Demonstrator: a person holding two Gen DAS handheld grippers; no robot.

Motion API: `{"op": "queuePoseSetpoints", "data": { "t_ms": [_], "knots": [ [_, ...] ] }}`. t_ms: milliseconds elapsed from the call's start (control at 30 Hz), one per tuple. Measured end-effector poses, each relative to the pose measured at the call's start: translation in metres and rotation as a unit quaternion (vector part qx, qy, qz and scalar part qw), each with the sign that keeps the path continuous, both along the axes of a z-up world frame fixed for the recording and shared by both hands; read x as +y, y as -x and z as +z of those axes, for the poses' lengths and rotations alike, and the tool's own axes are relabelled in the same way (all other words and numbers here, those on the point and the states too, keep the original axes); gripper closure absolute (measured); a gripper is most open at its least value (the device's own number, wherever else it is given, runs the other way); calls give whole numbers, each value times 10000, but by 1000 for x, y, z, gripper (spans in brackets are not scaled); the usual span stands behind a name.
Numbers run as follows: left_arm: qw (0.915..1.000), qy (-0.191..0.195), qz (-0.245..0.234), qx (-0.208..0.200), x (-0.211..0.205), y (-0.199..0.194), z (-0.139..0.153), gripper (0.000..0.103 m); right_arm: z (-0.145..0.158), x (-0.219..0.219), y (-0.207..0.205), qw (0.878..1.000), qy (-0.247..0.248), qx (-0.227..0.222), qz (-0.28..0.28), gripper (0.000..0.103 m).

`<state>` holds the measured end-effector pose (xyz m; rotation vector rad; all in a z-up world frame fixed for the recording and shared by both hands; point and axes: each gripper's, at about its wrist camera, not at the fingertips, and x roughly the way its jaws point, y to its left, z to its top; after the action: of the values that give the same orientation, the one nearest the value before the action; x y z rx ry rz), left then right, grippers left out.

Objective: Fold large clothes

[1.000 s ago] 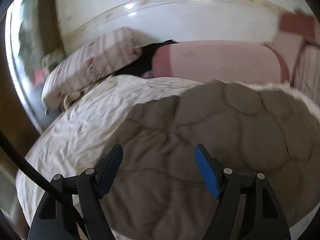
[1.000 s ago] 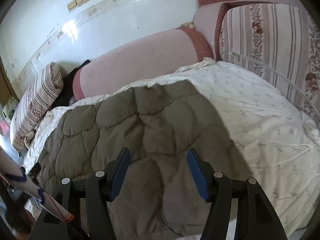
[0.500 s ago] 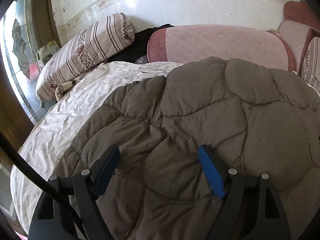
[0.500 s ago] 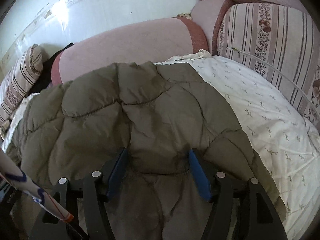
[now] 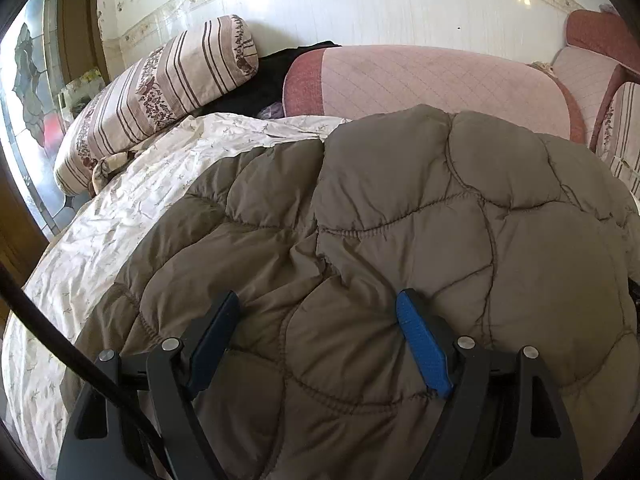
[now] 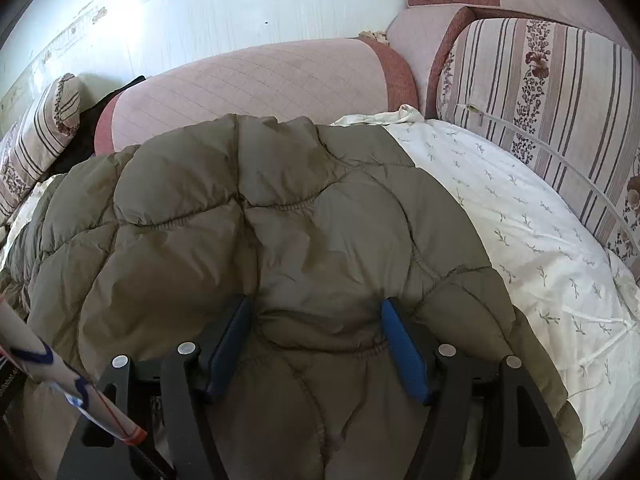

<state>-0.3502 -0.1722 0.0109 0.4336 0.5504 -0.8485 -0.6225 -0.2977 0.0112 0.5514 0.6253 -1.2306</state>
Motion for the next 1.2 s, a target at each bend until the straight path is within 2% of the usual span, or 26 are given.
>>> {"op": "queuePoseSetpoints", "data": {
  "t_ms": [400,867,1200],
  "knots": [
    [10000,14,-48,78,-9,-8,-6,22,-3,-6,-3,10000,-3,48,0,30],
    [9990,-246,-62,365,-21,-22,-6,19,1,-14,-8,9996,-214,185,-24,30],
    [9978,-318,-136,566,-9,-26,-1,18,15,-3,10,9990,-427,-98,-124,28]
  ]
}}
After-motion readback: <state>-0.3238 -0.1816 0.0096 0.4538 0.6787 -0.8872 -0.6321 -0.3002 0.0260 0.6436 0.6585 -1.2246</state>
